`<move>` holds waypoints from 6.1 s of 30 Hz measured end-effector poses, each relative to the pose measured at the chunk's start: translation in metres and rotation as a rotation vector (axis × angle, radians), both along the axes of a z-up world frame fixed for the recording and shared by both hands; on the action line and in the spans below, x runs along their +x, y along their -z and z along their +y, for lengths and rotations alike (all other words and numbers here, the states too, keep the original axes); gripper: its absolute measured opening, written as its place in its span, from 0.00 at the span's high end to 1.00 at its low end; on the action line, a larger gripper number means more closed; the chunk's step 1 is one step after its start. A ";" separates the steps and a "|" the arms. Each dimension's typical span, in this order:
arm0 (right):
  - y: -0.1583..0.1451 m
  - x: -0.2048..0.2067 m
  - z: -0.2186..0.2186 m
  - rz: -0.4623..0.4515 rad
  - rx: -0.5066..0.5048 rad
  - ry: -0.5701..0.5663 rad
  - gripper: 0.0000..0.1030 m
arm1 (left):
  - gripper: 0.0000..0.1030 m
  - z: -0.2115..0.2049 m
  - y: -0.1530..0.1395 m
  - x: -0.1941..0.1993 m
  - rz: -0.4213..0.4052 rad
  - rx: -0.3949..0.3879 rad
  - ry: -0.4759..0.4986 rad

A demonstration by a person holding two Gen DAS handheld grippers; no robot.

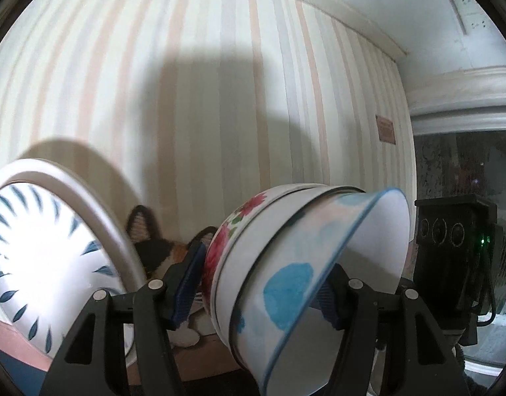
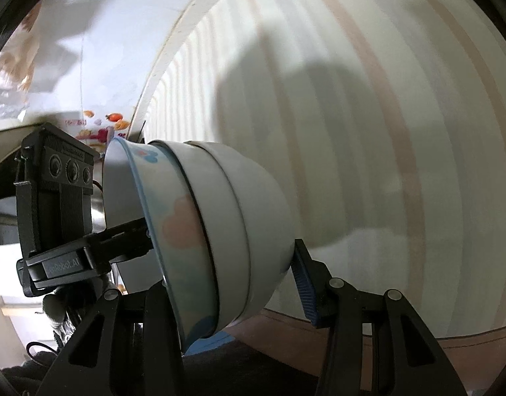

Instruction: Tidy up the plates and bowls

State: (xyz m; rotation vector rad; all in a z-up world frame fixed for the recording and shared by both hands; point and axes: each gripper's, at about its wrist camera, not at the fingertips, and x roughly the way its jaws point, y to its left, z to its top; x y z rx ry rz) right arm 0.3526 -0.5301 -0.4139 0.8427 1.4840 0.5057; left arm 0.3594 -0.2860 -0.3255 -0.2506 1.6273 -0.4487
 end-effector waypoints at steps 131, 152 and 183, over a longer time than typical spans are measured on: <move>-0.406 -0.364 0.257 -0.798 -0.780 0.121 0.03 | 0.00 0.230 -0.298 -0.366 -0.889 0.349 -0.257; -0.408 -0.357 0.270 -0.785 -0.811 0.167 0.02 | 0.00 0.248 -0.301 -0.365 -0.898 0.373 -0.264; -0.407 -0.368 0.270 -0.784 -0.834 0.173 0.02 | 0.00 0.247 -0.303 -0.378 -0.893 0.365 -0.272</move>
